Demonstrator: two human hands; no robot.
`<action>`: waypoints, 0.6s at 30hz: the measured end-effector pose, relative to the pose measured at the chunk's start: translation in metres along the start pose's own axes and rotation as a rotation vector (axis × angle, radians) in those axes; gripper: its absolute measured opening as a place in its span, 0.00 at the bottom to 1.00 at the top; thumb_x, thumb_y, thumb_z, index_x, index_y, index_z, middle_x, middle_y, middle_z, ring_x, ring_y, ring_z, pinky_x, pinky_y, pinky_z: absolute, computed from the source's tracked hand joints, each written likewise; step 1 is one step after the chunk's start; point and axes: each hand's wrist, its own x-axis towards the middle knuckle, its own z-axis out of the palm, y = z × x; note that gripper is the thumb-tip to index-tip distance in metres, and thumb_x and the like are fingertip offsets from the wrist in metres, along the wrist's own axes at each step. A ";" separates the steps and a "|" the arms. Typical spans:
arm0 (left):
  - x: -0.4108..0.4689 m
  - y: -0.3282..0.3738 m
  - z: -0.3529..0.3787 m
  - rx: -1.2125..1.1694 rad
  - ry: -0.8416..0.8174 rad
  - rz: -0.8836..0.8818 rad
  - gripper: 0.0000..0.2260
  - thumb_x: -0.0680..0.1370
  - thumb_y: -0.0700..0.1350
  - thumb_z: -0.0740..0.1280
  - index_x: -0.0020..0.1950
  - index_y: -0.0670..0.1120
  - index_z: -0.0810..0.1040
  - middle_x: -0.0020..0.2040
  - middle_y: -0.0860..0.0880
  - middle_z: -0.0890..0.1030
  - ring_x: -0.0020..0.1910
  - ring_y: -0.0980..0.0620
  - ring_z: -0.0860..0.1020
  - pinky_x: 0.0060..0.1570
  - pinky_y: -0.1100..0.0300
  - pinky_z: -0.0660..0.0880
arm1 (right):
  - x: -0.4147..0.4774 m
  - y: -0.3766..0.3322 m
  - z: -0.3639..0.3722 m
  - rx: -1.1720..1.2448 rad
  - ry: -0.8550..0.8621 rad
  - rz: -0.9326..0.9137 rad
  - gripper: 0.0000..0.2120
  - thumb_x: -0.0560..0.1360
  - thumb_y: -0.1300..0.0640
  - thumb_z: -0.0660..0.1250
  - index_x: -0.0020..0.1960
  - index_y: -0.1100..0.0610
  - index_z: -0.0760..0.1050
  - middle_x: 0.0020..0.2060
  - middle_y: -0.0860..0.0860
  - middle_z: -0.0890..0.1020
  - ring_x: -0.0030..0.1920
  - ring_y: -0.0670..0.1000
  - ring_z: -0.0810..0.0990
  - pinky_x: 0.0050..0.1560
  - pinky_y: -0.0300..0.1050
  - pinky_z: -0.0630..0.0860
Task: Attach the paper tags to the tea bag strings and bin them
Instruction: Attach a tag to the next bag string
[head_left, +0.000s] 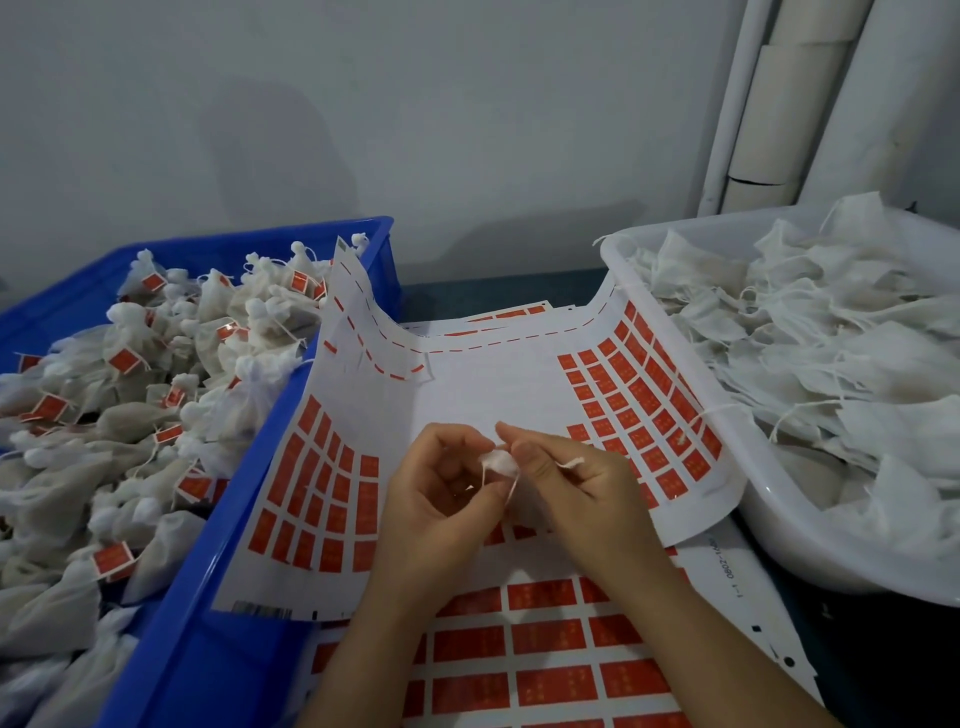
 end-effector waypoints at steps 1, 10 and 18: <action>0.000 0.000 0.000 -0.018 -0.003 -0.006 0.10 0.73 0.32 0.67 0.47 0.46 0.75 0.35 0.51 0.81 0.34 0.51 0.80 0.31 0.66 0.76 | 0.000 0.001 0.001 -0.038 -0.010 -0.004 0.14 0.68 0.38 0.57 0.51 0.36 0.73 0.51 0.38 0.79 0.52 0.35 0.77 0.48 0.26 0.74; 0.001 -0.006 -0.002 0.206 0.093 0.038 0.10 0.71 0.32 0.69 0.38 0.46 0.76 0.35 0.49 0.80 0.34 0.50 0.80 0.34 0.65 0.78 | -0.004 -0.001 0.007 -0.078 0.077 -0.138 0.09 0.72 0.44 0.58 0.50 0.39 0.73 0.46 0.35 0.76 0.51 0.30 0.74 0.47 0.22 0.69; 0.000 -0.010 -0.007 0.565 0.100 0.219 0.11 0.72 0.35 0.70 0.44 0.52 0.82 0.37 0.60 0.82 0.38 0.59 0.81 0.39 0.72 0.77 | -0.004 0.003 0.006 -0.165 0.119 -0.196 0.16 0.73 0.48 0.60 0.56 0.53 0.79 0.44 0.41 0.77 0.46 0.41 0.78 0.48 0.25 0.72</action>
